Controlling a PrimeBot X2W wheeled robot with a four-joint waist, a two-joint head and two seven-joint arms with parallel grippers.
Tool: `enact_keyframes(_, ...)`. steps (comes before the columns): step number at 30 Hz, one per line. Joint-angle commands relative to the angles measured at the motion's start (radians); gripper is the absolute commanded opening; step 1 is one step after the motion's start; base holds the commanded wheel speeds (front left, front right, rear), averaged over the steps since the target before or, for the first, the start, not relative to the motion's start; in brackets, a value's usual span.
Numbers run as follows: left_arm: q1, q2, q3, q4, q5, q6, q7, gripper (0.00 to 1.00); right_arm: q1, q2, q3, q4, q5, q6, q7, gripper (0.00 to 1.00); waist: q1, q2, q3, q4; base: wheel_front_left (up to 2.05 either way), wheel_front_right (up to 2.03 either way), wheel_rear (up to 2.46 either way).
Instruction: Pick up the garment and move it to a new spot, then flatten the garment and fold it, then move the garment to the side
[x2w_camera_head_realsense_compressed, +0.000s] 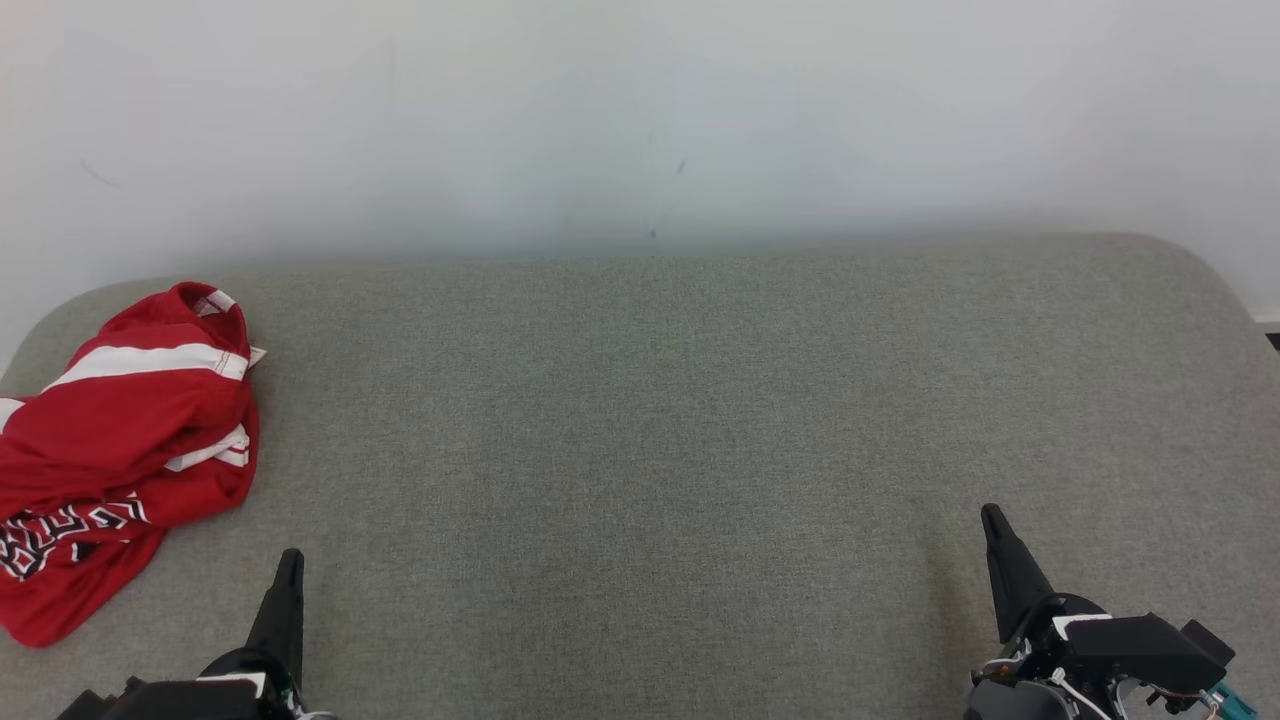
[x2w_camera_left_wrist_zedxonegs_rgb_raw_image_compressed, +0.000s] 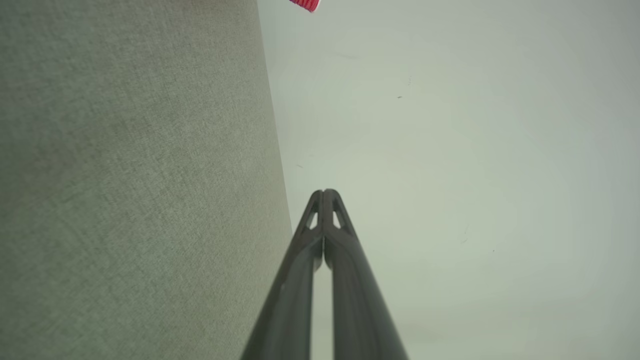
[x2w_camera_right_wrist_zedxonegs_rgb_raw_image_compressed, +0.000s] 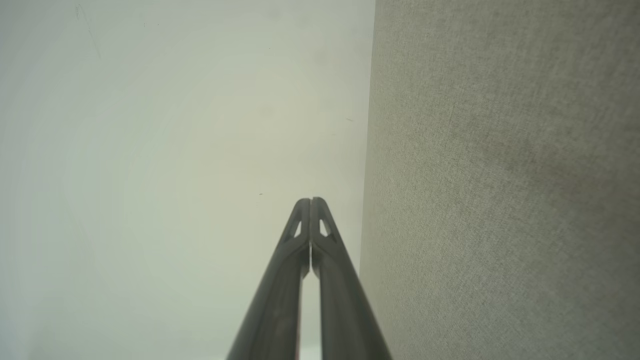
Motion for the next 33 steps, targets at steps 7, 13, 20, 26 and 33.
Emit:
enact_keyframes(7,-0.008,-0.001,0.003,0.0,-0.005,-0.003,-0.001,0.0,-0.004,0.004,0.001,0.0,0.002,-0.002,0.002,0.0,0.0,-0.0001,0.0,0.0,0.0,0.0,0.0)
enact_keyframes(13,-0.008,-0.001,0.002,0.0,-0.005,-0.003,-0.001,0.0,-0.004,0.004,0.001,0.0,0.002,-0.002,0.002,0.0,0.0,-0.0001,0.0,0.0,0.0,0.0,0.0)
enact_keyframes(20,-0.008,-0.001,0.002,0.0,-0.005,-0.003,-0.001,0.0,-0.004,0.004,0.001,0.0,0.002,-0.002,0.002,0.0,0.0,-0.0001,0.0,0.0,0.0,0.0,0.0)
enact_keyframes(26,0.008,-0.002,-0.002,0.013,0.0,0.001,0.0,1.0,0.009,0.0,0.0,0.014,0.0,0.0,-0.001,1.0,0.0,-0.0001,0.0,0.0,0.0,0.0,0.0)
enact_keyframes(33,0.023,-0.003,-0.019,0.01,0.017,0.0,-0.031,1.0,0.026,0.001,0.026,0.011,-0.014,0.0,-0.031,1.0,0.0,-0.0001,0.001,0.0,0.0,0.0,0.0)
